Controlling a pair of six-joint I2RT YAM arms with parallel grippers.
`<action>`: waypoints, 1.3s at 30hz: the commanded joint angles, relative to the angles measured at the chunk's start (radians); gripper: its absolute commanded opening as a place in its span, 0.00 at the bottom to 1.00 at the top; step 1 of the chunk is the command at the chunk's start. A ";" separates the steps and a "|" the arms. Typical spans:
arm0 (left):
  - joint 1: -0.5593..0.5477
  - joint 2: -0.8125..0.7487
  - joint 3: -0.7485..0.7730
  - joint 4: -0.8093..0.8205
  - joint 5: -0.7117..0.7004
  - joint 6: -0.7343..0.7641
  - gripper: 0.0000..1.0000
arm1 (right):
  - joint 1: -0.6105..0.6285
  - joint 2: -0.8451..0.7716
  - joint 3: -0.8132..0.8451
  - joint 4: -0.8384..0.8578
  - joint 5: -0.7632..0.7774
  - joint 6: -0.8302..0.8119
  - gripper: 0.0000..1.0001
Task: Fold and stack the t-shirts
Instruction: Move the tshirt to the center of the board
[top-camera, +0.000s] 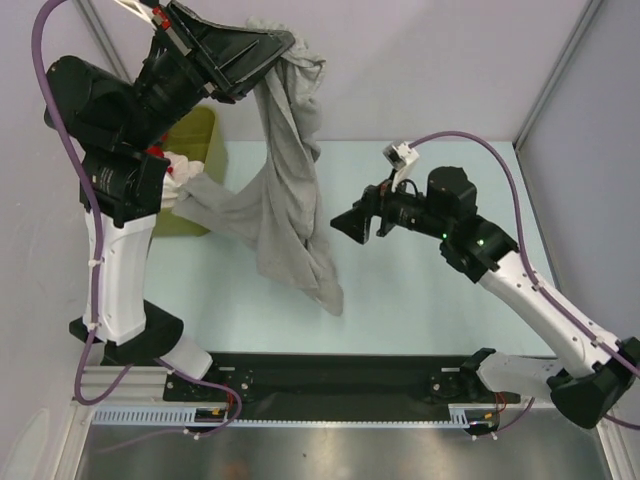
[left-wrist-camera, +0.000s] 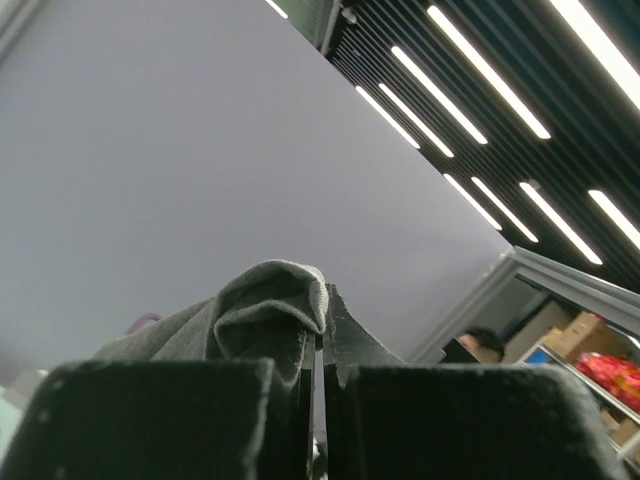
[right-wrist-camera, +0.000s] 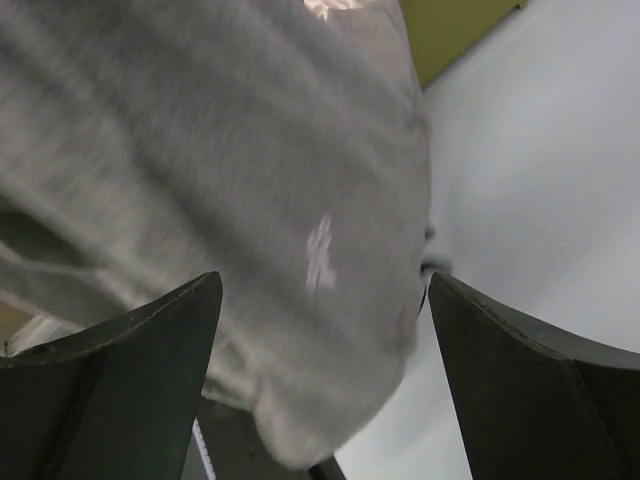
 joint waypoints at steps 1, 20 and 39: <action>-0.011 -0.051 0.009 0.108 0.066 -0.095 0.00 | 0.031 0.069 0.069 0.064 0.012 -0.109 0.91; -0.011 -0.189 -0.233 0.122 0.089 -0.070 0.00 | 0.309 -0.199 -0.118 -0.205 0.395 -0.155 0.88; -0.011 -0.258 -0.368 0.188 0.071 -0.121 0.00 | 0.515 -0.141 -0.497 0.105 0.966 0.128 0.85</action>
